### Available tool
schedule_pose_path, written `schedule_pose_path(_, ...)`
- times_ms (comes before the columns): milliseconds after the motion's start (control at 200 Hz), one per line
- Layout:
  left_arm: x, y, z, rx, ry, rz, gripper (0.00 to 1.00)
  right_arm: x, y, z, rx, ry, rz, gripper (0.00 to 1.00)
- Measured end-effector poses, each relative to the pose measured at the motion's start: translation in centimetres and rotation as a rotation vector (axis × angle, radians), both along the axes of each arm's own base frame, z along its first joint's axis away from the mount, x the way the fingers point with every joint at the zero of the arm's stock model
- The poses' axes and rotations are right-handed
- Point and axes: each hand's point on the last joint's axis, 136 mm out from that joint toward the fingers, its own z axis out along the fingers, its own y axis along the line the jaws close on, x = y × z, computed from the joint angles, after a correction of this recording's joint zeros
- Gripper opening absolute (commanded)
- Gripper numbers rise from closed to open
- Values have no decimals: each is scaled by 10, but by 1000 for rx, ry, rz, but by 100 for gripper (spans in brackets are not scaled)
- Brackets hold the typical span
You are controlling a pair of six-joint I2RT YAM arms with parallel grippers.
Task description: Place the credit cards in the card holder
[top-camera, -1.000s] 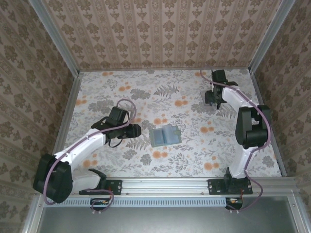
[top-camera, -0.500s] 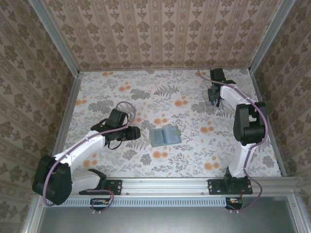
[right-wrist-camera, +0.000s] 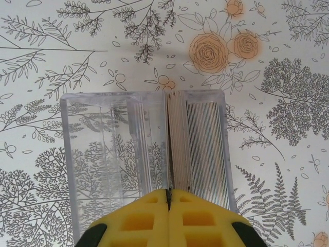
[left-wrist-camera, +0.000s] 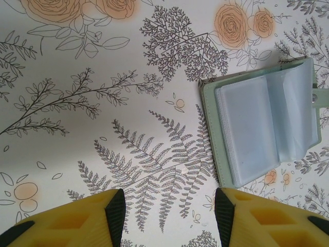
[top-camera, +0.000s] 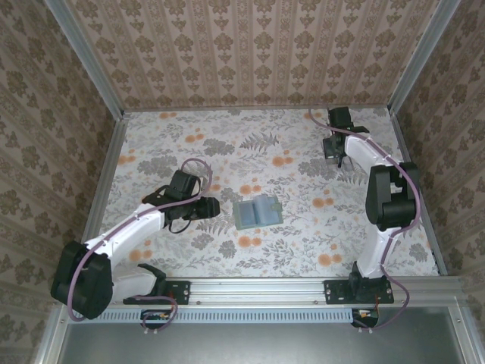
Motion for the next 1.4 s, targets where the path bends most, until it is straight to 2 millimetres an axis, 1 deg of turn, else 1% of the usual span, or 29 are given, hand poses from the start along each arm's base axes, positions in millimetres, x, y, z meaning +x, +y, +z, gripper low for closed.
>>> schedule_pose_path(95,0,0,0,0,0,0,51,-2,4,6,24,-15,10,0)
schedule_pose_path(285,1,-1,-1,-2,3,-2,52,-8,12,32,78,-75,20,0)
schedule_pose_path(375,0,-2,-4,-1,13,-4,52,-8,15,39,97,-94,24,0)
schedule_pose_path(785,-1,-5,-6,-11,27,-14,52,-15,21,24,154,-82,9,0)
schedule_pose_path(1010,0,-7,-5,-21,22,-18,51,-13,24,27,173,-97,10,0)
schedule_pose_path(1240,1,-8,-4,-29,15,-20,51,-13,20,28,170,-99,3,0)
schedule_pose_path(1400,2,-8,-3,-30,13,-19,51,-7,13,38,169,-126,-9,0)
